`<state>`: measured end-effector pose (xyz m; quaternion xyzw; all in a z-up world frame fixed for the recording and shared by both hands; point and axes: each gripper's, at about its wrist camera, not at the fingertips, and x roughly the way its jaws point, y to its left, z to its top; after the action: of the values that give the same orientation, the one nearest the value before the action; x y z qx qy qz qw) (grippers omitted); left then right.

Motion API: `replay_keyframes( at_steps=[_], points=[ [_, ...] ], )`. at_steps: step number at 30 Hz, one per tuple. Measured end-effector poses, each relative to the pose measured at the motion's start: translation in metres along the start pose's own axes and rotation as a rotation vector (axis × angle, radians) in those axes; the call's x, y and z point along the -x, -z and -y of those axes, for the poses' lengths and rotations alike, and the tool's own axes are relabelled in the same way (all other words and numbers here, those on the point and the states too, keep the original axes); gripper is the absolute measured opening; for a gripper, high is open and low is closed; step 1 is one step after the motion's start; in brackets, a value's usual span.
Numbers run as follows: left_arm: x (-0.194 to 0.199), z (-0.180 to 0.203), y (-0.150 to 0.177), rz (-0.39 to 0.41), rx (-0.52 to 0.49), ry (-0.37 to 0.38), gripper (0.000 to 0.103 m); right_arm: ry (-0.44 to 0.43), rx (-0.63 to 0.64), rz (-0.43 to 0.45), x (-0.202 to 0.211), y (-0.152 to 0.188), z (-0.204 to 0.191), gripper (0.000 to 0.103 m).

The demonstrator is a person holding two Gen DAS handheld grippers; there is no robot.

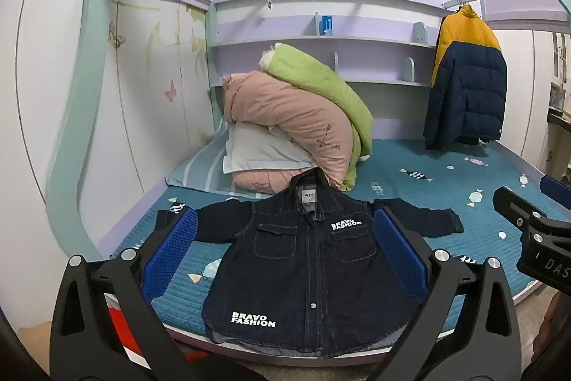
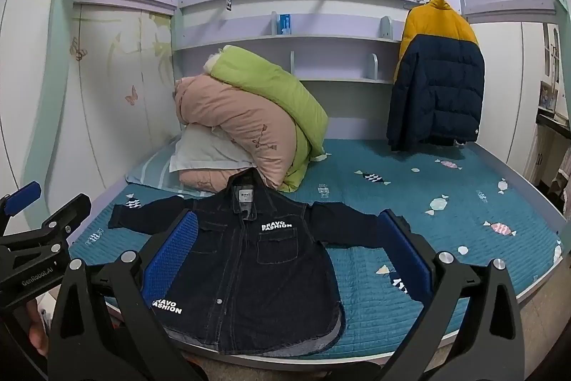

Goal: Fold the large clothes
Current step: 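Move both grippers toward the dark denim jacket on the bed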

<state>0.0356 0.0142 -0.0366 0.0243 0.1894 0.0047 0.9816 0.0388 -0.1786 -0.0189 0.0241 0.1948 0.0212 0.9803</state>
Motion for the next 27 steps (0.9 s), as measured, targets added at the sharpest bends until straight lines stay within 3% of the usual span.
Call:
replay_keyframes(
  at_steps=[11, 27],
  points=[
    [-0.054, -0.002, 0.002, -0.091, -0.005, -0.016, 0.098, -0.016, 0.005, -0.079, -0.057, 0.004, -0.004, 0.097],
    [-0.194, -0.034, 0.024, -0.277, 0.035, -0.032, 0.098, -0.035, 0.045, -0.244, -0.194, 0.027, -0.033, 0.097]
  ],
)
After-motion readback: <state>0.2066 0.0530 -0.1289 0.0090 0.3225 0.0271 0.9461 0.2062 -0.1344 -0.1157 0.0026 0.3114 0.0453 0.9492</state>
